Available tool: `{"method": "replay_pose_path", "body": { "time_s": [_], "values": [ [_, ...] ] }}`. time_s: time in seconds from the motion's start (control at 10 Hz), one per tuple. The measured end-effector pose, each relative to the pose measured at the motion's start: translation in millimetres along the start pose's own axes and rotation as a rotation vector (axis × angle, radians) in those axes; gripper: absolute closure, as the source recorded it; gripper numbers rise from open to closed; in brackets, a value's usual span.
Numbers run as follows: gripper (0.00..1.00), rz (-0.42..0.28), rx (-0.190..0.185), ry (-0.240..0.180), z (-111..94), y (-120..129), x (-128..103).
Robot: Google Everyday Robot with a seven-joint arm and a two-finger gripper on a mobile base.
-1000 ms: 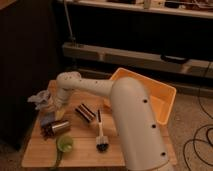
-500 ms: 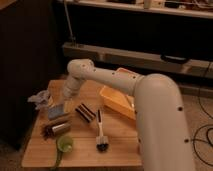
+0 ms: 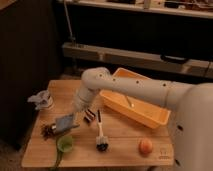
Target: Place sponge in plastic cup
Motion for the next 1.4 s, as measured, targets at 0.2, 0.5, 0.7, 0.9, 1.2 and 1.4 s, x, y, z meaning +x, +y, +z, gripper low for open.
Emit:
{"method": "replay_pose_path", "body": {
  "time_s": [0.2, 0.5, 0.7, 0.9, 1.2, 1.4],
  "values": [
    [1.00, 0.004, -0.004, -0.015, 5.7, 39.1, -12.3],
    [1.00, 0.006, -0.034, -0.053, 19.0, 63.8, -19.6],
    [1.00, 0.001, -0.042, -0.072, 25.4, 68.4, -22.9],
    [1.00, -0.014, -0.054, -0.081, 34.1, 70.1, -29.7],
    [0.98, -0.015, -0.059, -0.077, 40.8, 71.0, -29.0],
    [0.80, -0.004, -0.051, -0.068, 44.6, 70.3, -25.4]
  ]
}}
